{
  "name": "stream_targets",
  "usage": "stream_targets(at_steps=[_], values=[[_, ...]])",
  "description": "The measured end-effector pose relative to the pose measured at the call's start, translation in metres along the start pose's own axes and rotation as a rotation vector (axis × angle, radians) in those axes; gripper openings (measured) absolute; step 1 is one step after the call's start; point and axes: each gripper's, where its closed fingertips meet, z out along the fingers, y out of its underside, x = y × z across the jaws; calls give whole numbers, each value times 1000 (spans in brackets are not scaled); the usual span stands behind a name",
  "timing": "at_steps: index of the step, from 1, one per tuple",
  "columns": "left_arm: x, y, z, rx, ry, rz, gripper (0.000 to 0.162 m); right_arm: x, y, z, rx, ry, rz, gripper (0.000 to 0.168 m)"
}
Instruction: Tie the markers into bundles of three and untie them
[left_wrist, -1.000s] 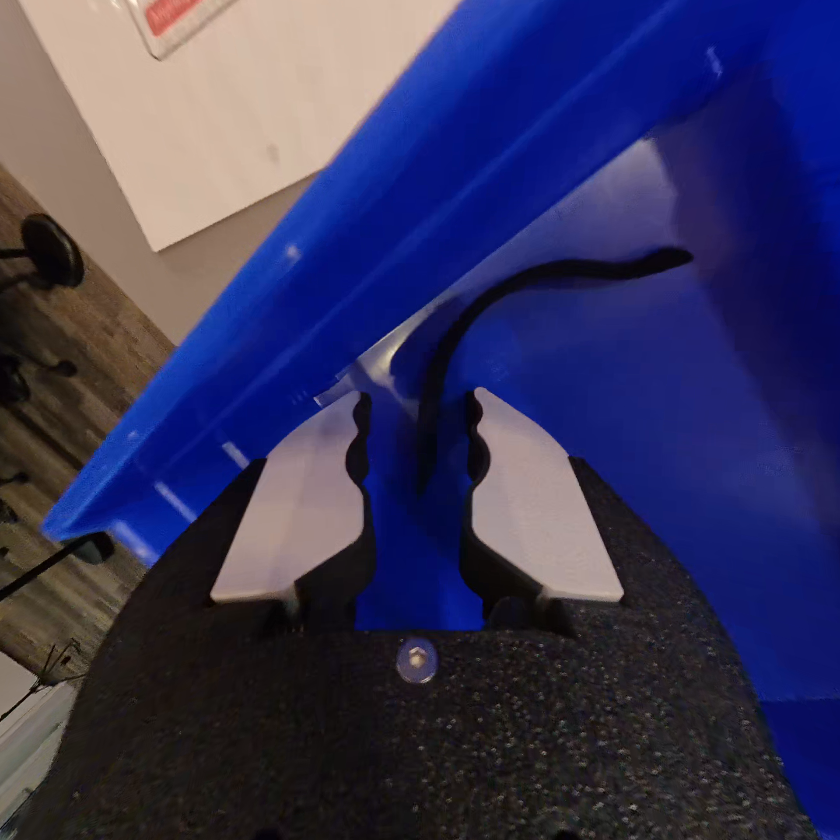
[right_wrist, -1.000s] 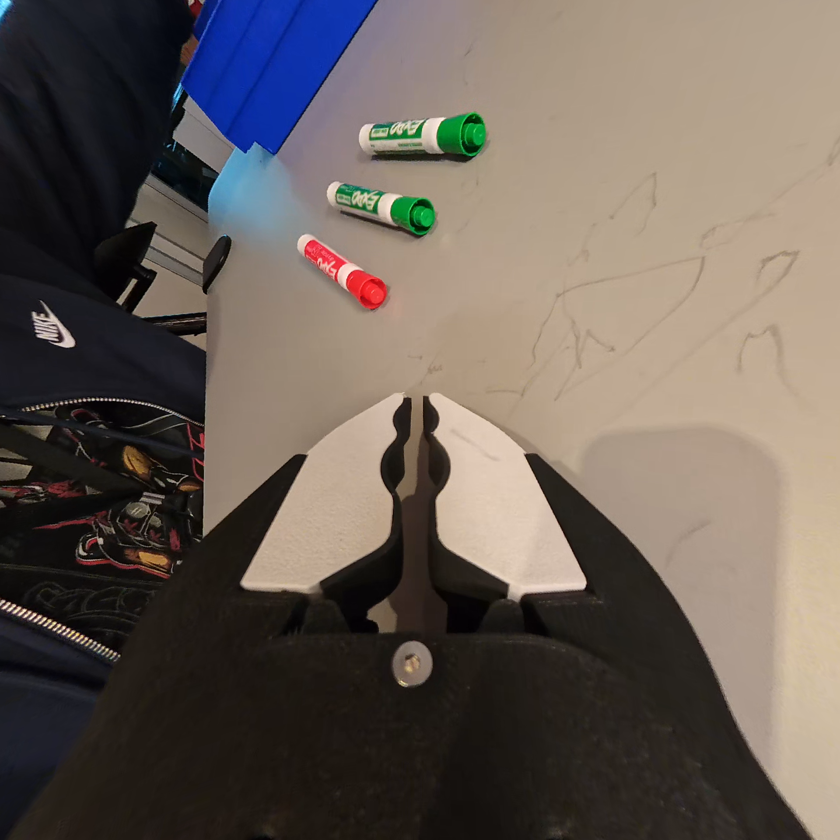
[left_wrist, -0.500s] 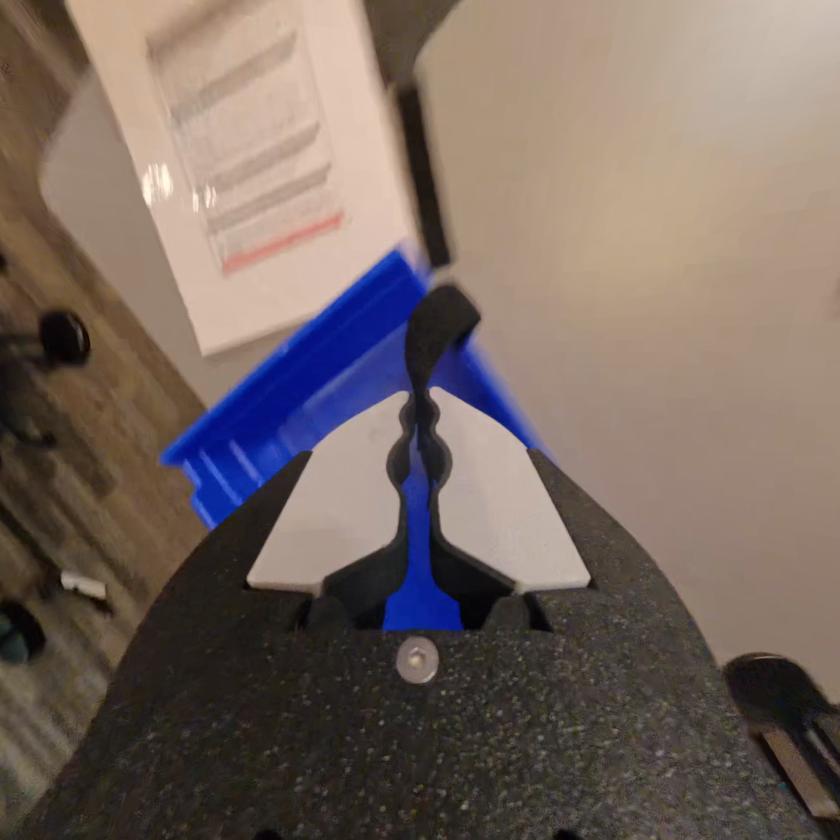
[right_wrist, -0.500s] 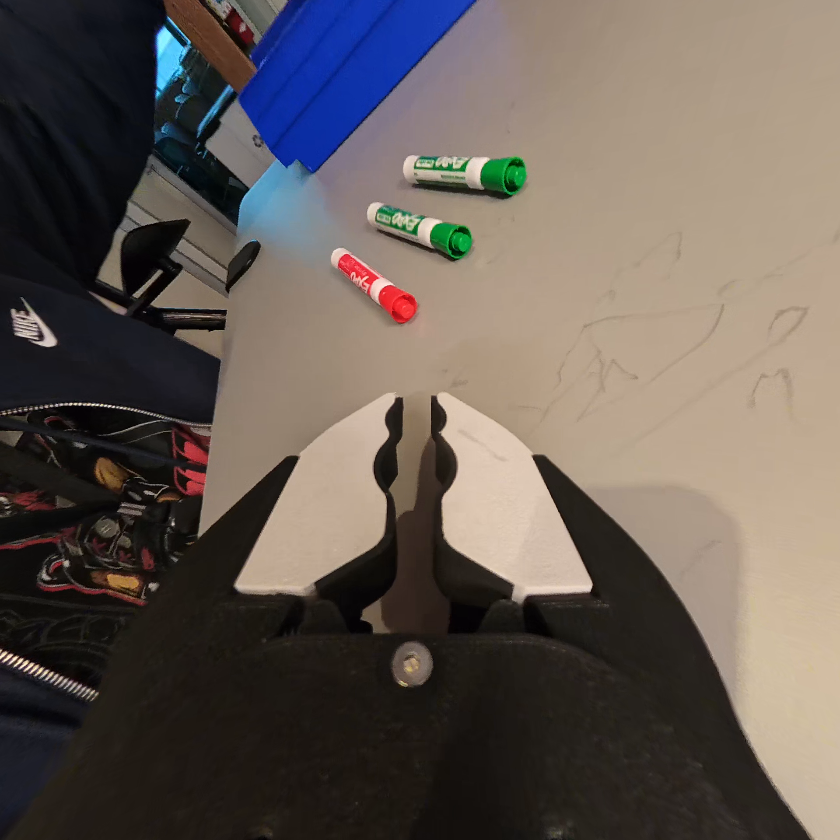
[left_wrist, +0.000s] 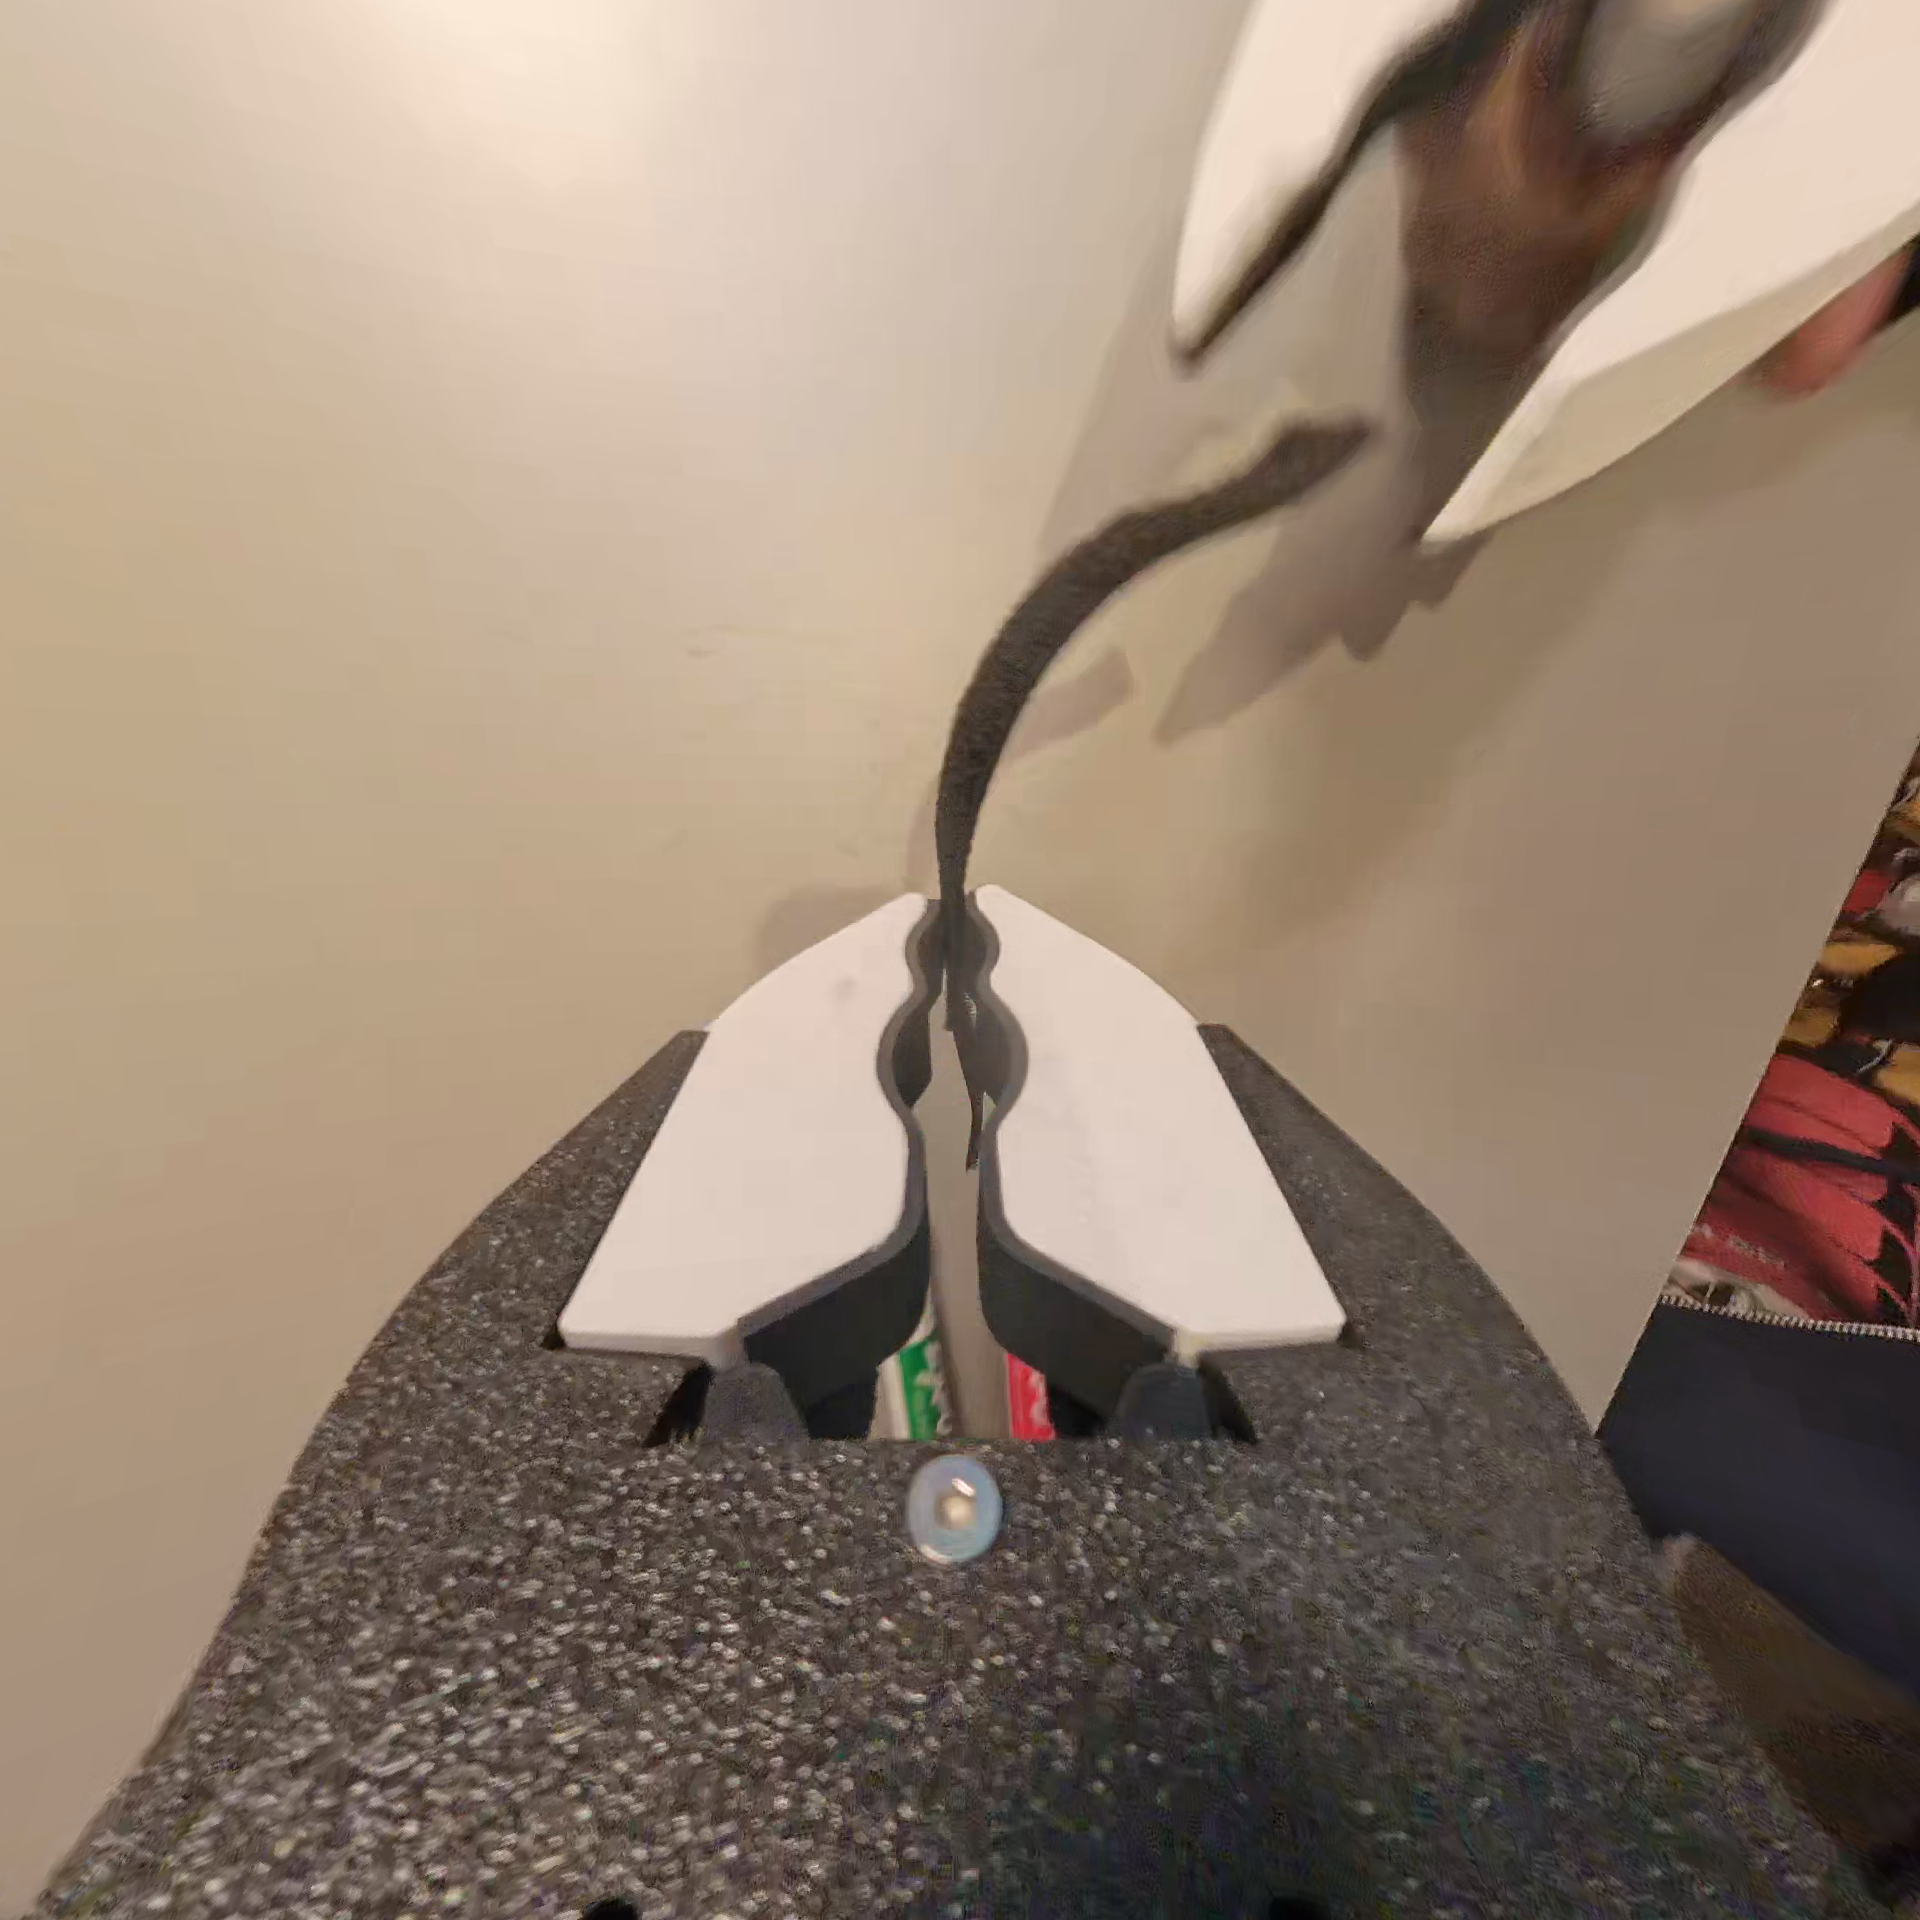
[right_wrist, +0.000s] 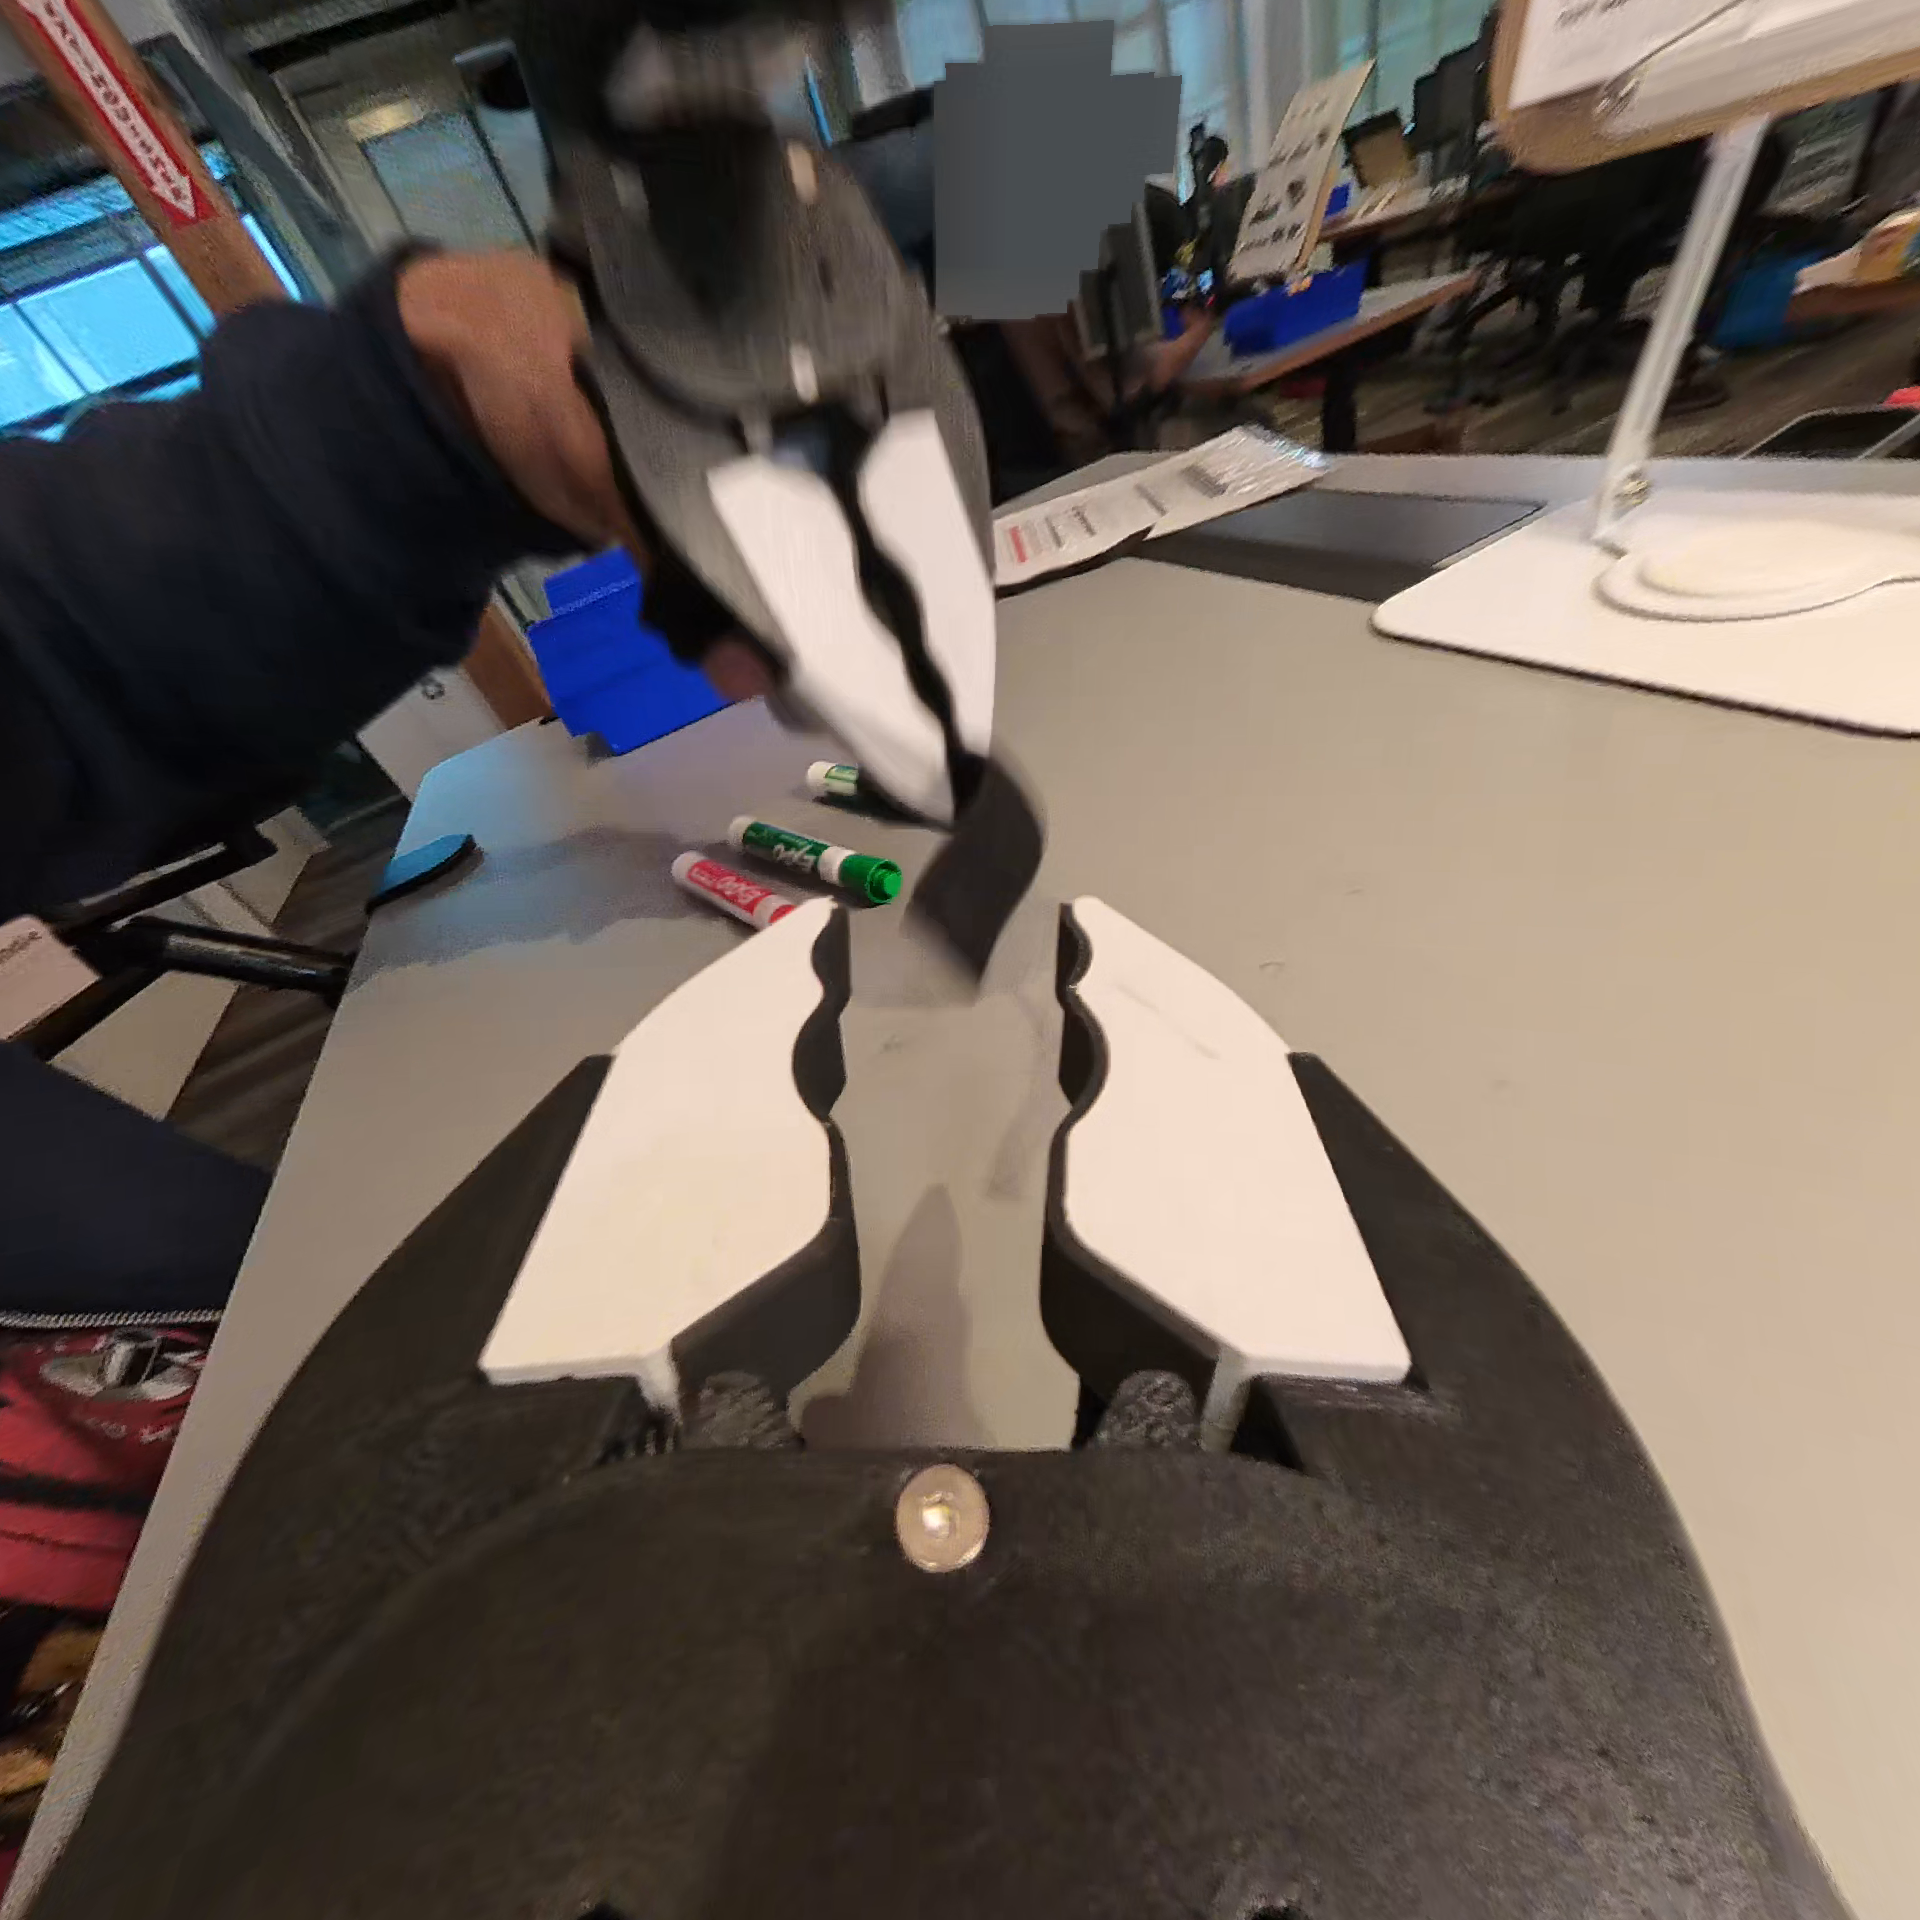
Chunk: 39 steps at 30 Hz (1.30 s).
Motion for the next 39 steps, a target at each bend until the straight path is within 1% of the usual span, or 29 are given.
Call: stream_targets(at_steps=[2, 4, 5, 6, 8, 11, 12, 14, 17, 20, 22, 24, 26, 29, 30, 33, 35, 36, 39], values=[[6, 4, 31, -74, 14, 10, 3, 7, -1, -8, 0, 18, -10, 42], [7, 8, 51, -122, 9, 34, 7, 11, 6, -11, -45, 34, -28, 44], [7, 8, 56, -131, 5, 37, 13, 13, 11, -10, -73, 46, -40, 44], [5, 7, 59, -124, -4, 36, 22, 15, 16, -9, -103, 60, -50, 44], [2, 0, 57, -71, -17, 25, 35, 16, 24, -7, -148, 76, -61, 44], [-12, -7, 35, 74, -97, 21, 48, 15, 30, -4, -191, 90, -74, 45], [-18, -6, 24, 128, -132, 15, 50, 15, 31, -4, -196, 94, -70, 45], [-33, 4, 1, 246, -196, -22, 51, 17, 33, -4, -207, 93, -38, 45], [-59, 34, -32, 399, -324, -74, 51, 21, 34, -4, -209, 89, 16, 45], [-84, 71, -55, 533, -443, -117, 50, 25, 33, -5, -202, 100, 41, 46], [-96, 93, -66, 629, -512, -152, 50, 25, 33, -5, -200, 112, 34, 46], [-101, 111, -68, 694, -513, -184, 48, 25, 32, -5, -195, 134, 3, 47], [-92, 122, -61, 659, -429, -166, 49, 21, 33, -4, -203, 150, -41, 46], [-69, 123, -49, 608, -297, -93, 49, 12, 41, 4, -257, 168, -101, 46], [-63, 124, -44, 574, -279, -62, 49, 7, 44, 8, -274, 164, -105, 46], [-42, 129, -28, 470, -211, 44, 49, -17, 50, 24, -299, 108, -92, 46], [-28, 131, -22, 431, -169, 93, 45, -34, 56, 39, -327, 67, -106, 45], [-24, 133, -19, 409, -158, 108, 41, -41, 60, 47, -344, 44, -110, 45], [-14, 137, -15, 358, -123, 130, 39, -61, 66, 77, -376, -35, -104, 46]])
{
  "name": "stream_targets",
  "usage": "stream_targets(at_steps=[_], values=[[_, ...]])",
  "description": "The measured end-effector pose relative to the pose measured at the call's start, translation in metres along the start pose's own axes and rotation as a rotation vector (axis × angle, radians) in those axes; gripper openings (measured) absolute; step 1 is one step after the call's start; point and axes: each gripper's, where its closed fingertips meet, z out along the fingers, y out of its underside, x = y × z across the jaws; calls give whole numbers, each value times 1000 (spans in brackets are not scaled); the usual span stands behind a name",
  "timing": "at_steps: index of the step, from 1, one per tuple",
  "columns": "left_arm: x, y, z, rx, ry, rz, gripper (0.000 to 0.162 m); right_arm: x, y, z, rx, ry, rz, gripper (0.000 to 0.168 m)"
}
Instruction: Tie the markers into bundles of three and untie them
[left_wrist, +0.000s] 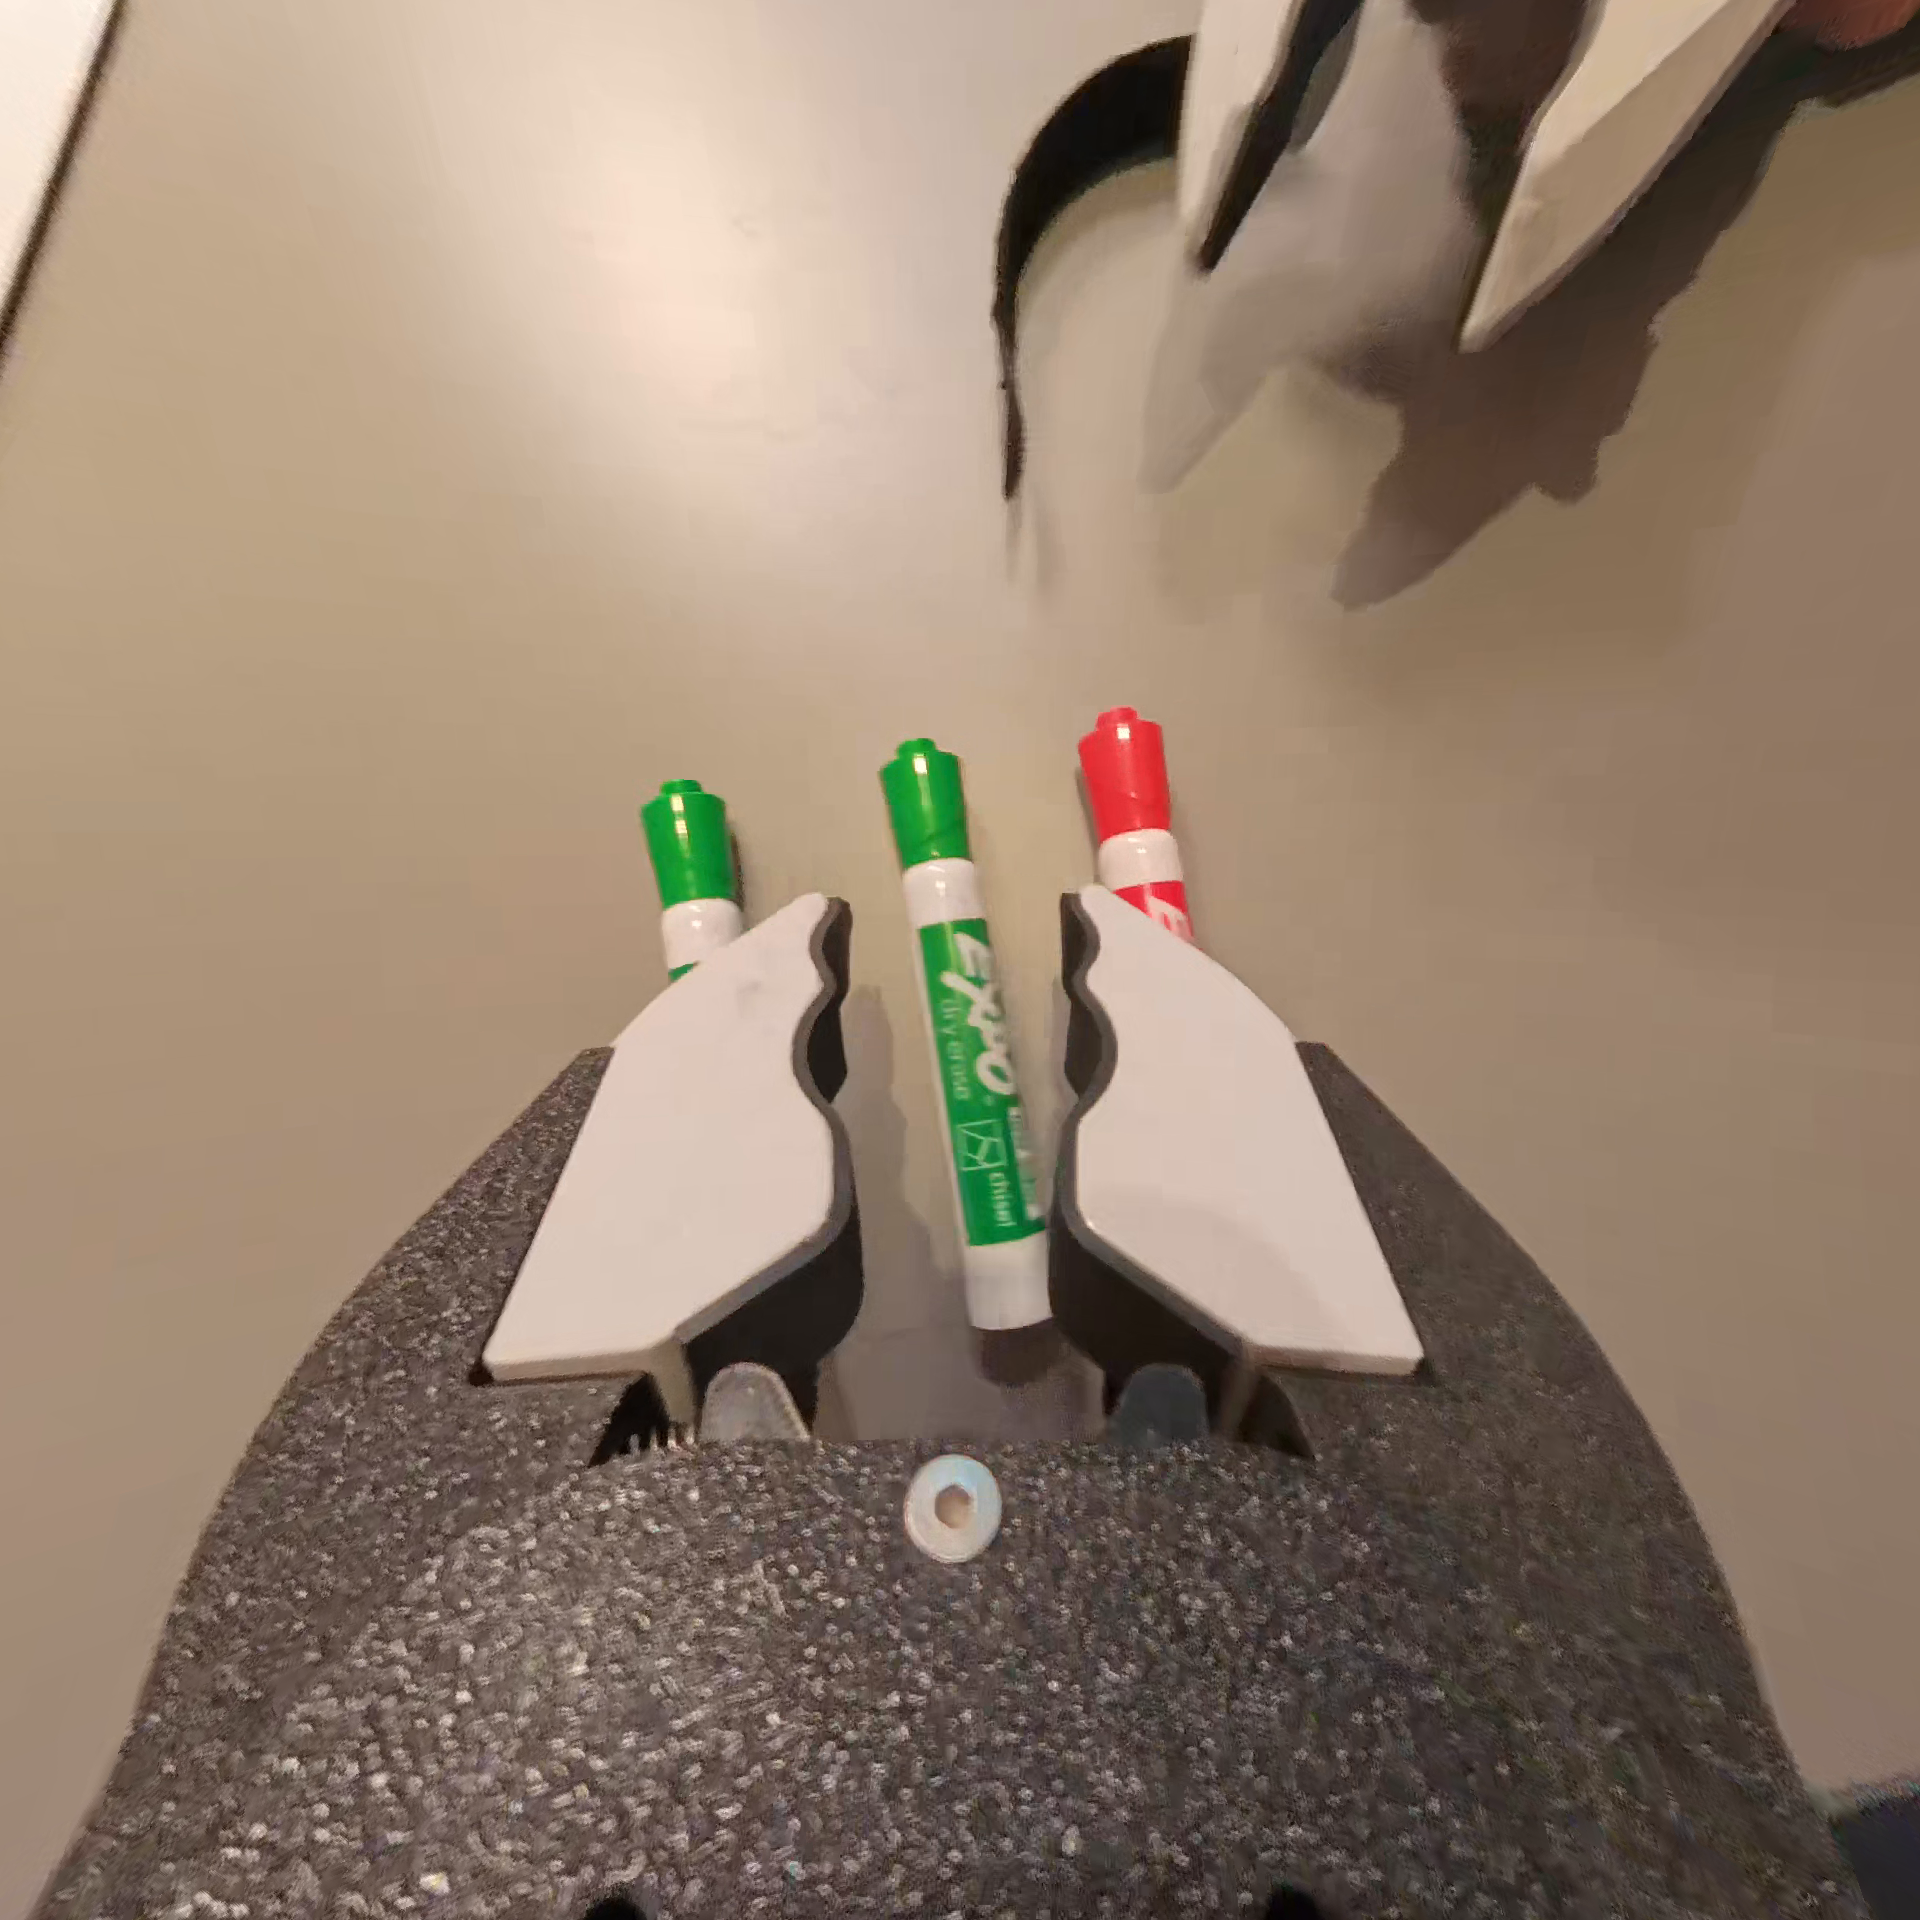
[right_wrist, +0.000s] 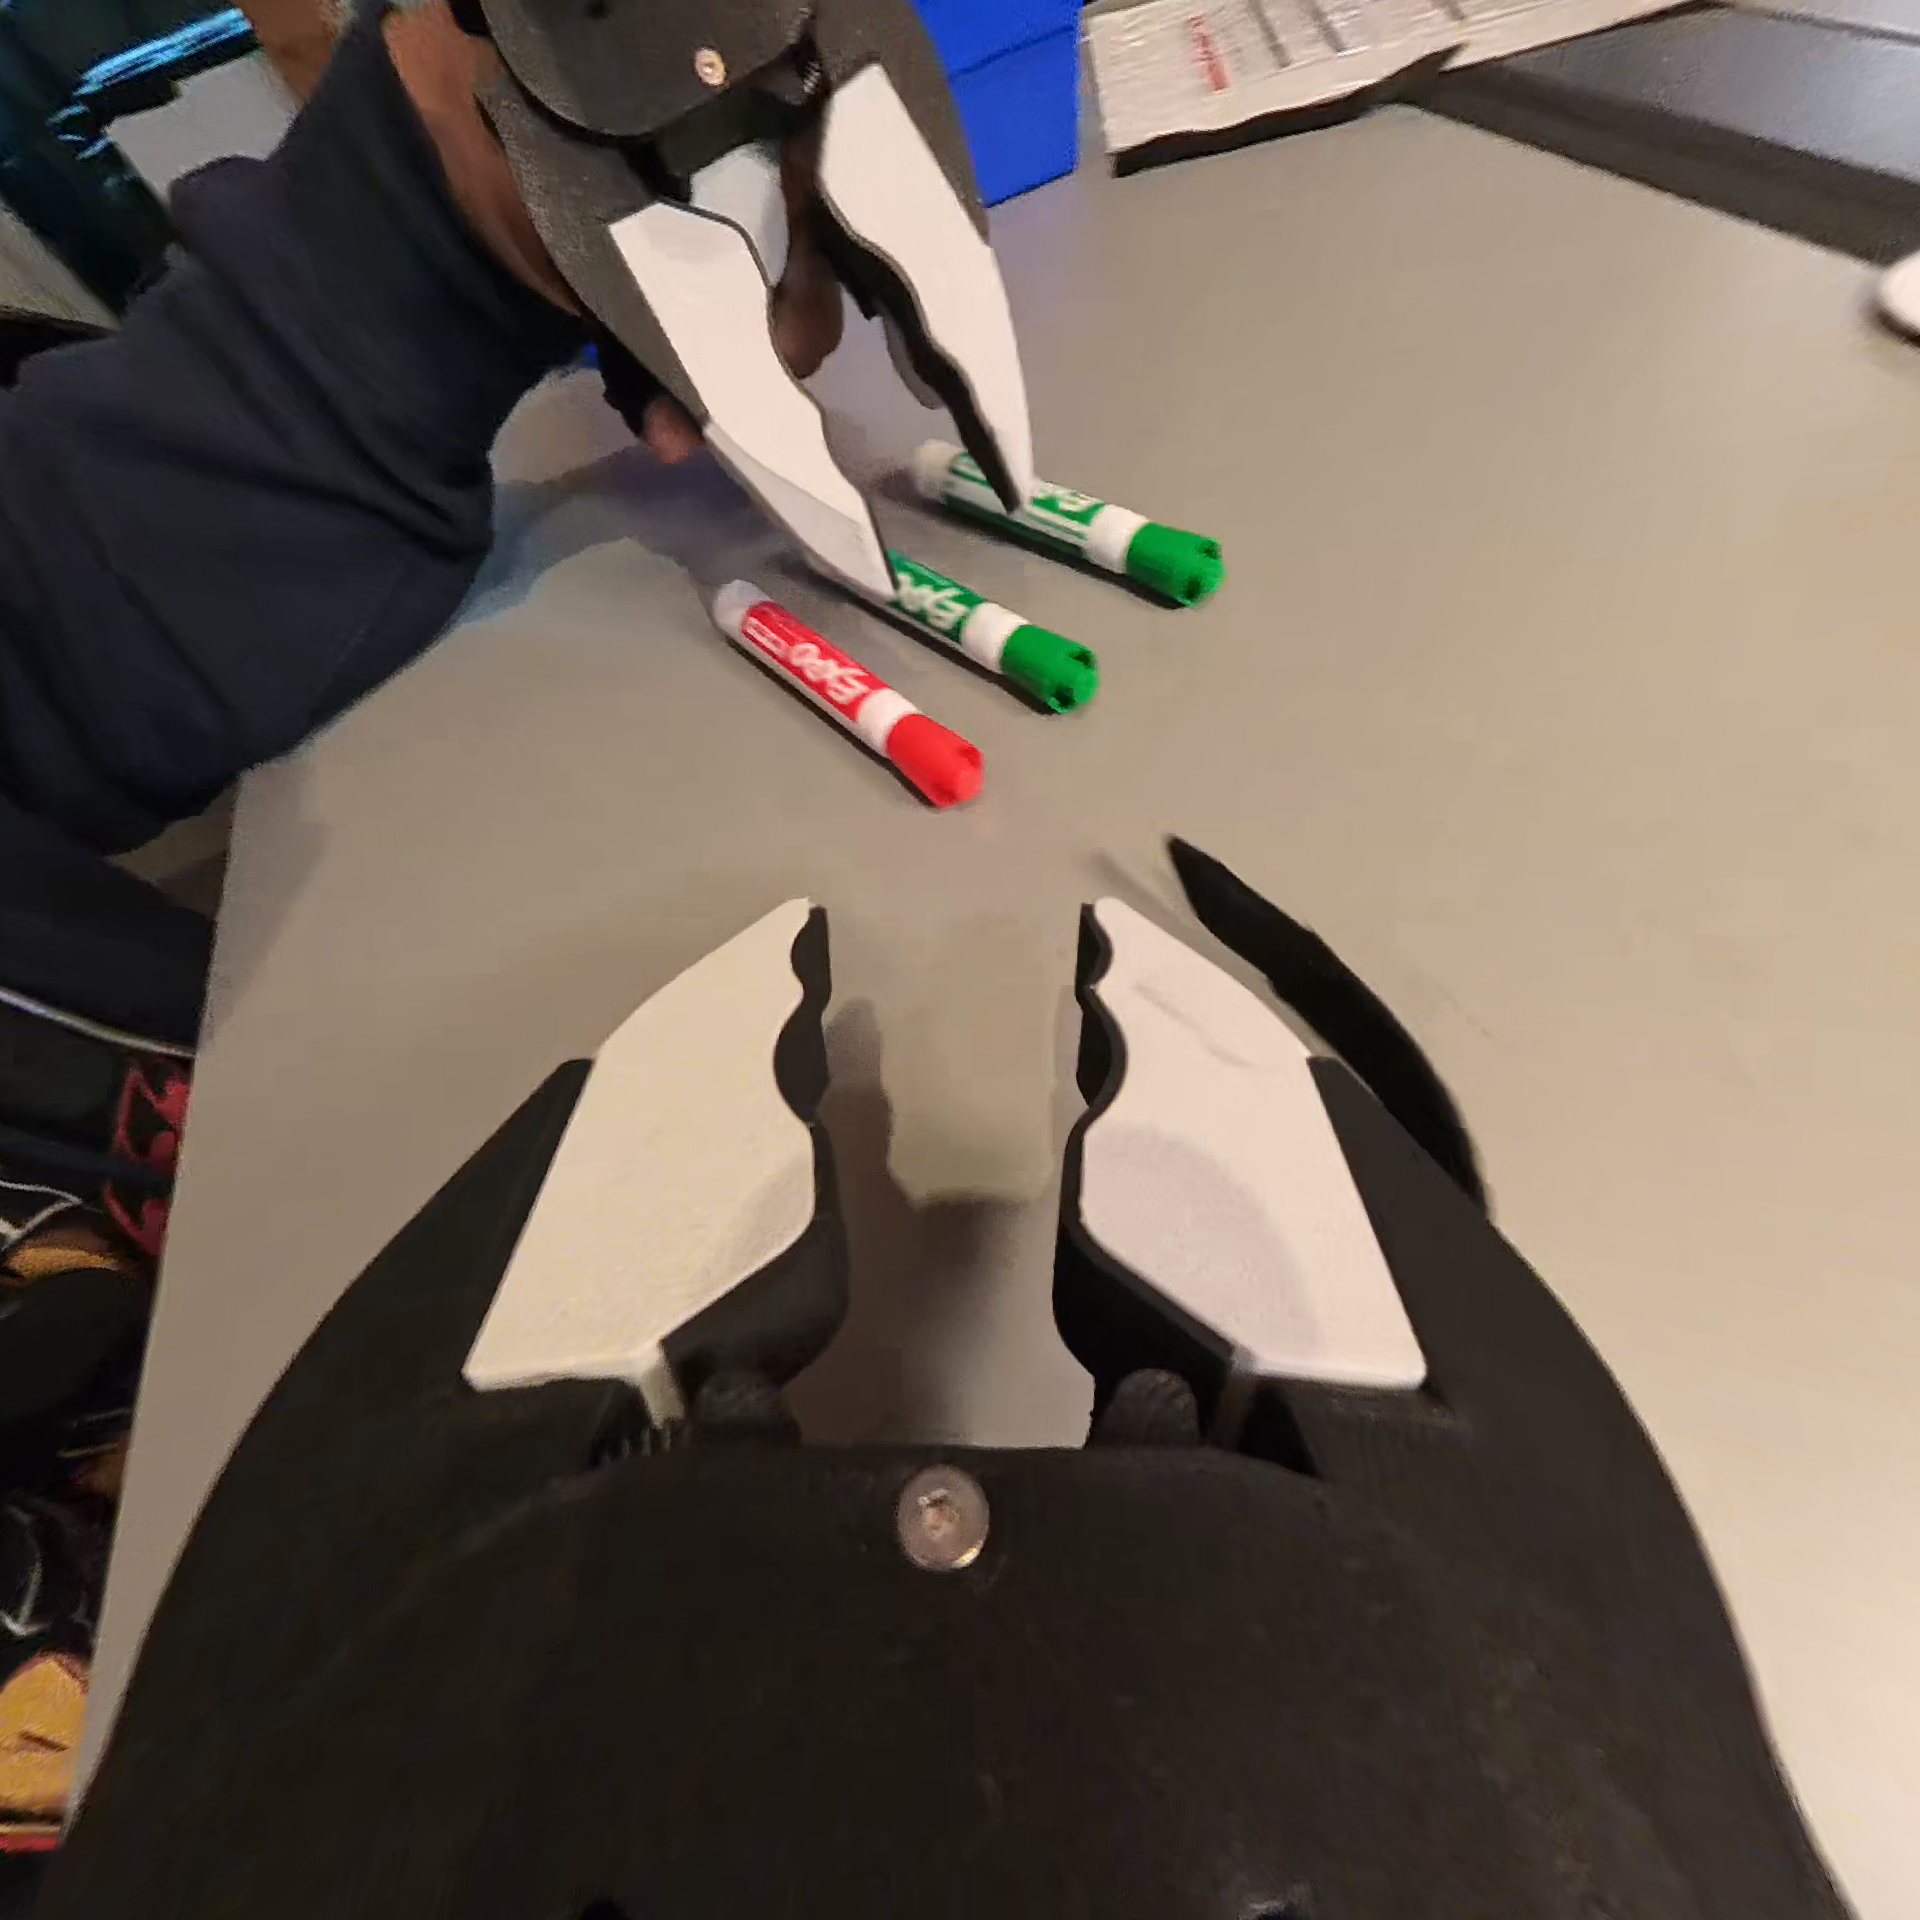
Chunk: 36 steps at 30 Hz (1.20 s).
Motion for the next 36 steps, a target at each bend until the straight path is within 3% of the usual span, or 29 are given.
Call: stream_targets(at_steps=[6, 13, 15, 20, 24, 27, 31, 36], values=[[38, 2, -9, -135, 68, 23, 37, -18, -8, 41, -67, -93, 9, 53], [44, 25, 19, -369, 48, -3, 29, -14, -16, 38, -7, -151, 87, 53], [45, 23, 24, -368, 49, -11, 19, -13, -19, 35, 20, -170, 110, 53], [56, 8, 36, -337, 109, -16, 18, -14, -25, 28, 81, -204, 122, 53], [58, -25, 37, -136, 149, -66, 18, -8, -35, 13, 190, -145, 98, 55], [35, -74, 18, 191, 110, -217, 18, -1, -45, 3, 282, -101, 122, 58], [30, -123, -12, 620, 207, -306, 18, -11, -48, 5, 313, -148, 176, 63], [49, -138, 3, 689, 251, -274, 18, -23, -50, 3, 313, -169, 139, 59]])
